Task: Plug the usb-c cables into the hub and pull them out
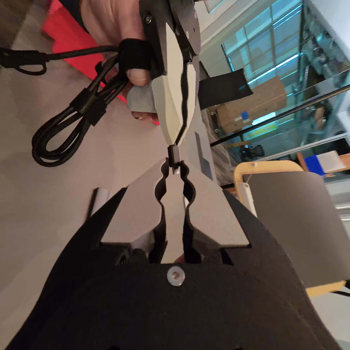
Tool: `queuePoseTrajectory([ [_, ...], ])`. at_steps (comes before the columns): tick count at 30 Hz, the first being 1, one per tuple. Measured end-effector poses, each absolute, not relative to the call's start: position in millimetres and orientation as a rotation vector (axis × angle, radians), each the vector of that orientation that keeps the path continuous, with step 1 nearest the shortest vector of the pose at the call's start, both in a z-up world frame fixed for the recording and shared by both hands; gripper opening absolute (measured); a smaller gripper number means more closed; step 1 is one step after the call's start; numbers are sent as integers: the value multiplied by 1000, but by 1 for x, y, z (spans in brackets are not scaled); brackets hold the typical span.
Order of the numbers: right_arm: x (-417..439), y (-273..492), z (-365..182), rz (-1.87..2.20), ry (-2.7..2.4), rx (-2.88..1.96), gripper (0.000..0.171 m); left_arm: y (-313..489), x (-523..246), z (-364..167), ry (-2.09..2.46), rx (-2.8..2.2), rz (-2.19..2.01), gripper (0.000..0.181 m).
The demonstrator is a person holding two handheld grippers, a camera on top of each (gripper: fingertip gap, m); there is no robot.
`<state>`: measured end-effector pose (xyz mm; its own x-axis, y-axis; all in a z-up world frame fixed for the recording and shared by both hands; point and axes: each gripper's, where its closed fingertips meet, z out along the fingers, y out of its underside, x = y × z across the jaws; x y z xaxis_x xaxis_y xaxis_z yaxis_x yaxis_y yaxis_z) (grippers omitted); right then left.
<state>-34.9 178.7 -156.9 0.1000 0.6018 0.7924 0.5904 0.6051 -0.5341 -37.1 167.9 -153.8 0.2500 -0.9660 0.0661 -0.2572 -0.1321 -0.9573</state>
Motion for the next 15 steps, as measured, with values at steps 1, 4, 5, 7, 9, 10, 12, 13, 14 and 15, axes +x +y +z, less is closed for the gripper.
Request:
queuePoseTrajectory([
  [1, -35, 179, -155, -13, -1540, -1022, 8, 168, -37, -151, 1149, -1589, -979, 5],
  [4, -35, 179, -146, 27, -1447, -1039, 7, 170, -37, -141, 1071, -1564, -1048, 5],
  [5, -35, 178, -144, 62, -1419, -1049, 7, 170, -37, -139, 1062, -1541, -1044, 5],
  [7, -33, 176, -142, 121, -1370, -1067, 7, 169, -35, -137, 1049, -1512, -1027, 6],
  [9, -32, 175, -141, 203, -1329, -1095, 7, 169, -34, -135, 1037, -1494, -1034, 5],
  [10, -32, 174, -142, 241, -1322, -1108, 7, 168, -33, -136, 1042, -1490, -1028, 5],
  [12, -31, 172, -142, 317, -1306, -1120, 7, 166, -32, -136, 1049, -1480, -1023, 5],
  [13, -30, 170, -139, 379, -1289, -1124, 7, 164, -31, -134, 1048, -1462, -1035, 6],
  [14, -30, 168, -137, 443, -1275, -1127, 7, 162, -31, -132, 1050, -1442, -1048, 6],
  [15, -29, 167, -134, 491, -1264, -1128, 7, 161, -30, -130, 1053, -1431, -1052, 6],
])
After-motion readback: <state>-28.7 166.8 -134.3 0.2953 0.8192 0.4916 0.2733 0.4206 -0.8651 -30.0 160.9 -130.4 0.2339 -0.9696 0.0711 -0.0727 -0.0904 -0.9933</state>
